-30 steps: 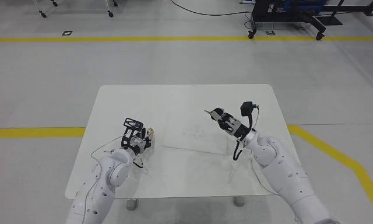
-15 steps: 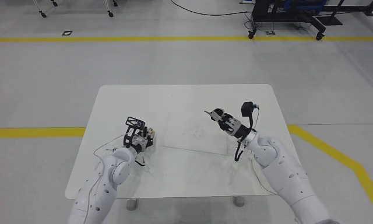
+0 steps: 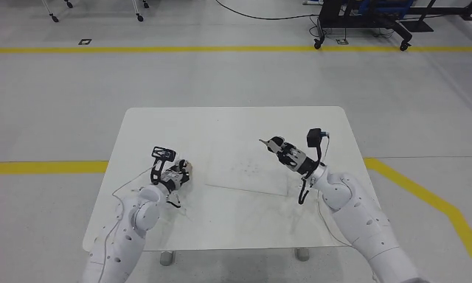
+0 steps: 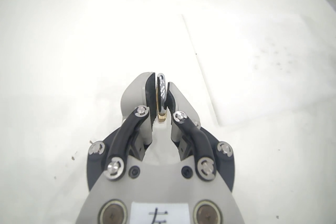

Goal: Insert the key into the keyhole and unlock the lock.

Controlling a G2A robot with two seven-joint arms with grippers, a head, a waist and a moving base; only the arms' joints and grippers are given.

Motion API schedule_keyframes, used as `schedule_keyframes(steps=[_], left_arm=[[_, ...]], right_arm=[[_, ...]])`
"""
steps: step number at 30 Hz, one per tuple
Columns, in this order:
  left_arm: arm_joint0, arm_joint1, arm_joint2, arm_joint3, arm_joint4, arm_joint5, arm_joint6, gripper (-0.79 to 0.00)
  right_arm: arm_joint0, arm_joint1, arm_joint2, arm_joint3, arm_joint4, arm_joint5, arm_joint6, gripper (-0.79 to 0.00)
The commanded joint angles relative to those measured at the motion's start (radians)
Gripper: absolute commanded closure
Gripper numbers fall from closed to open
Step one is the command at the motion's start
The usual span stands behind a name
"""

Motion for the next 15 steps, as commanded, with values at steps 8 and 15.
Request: schedule_keyframes(steps=[8, 15], left_arm=[[-0.096, 0.011, -0.127, 0.162, -0.749, -0.185, -0.440, 0.000], [-0.103, 0.020, -0.144, 0.156, -0.693, -0.239, -0.401, 0.000]], right_arm=[[-0.047, 0.010, 0.063, -0.052, 0.057, -0.073, -0.060, 0.000], [-0.047, 0.010, 0.063, -0.052, 0.057, -0.073, -0.060, 0.000]])
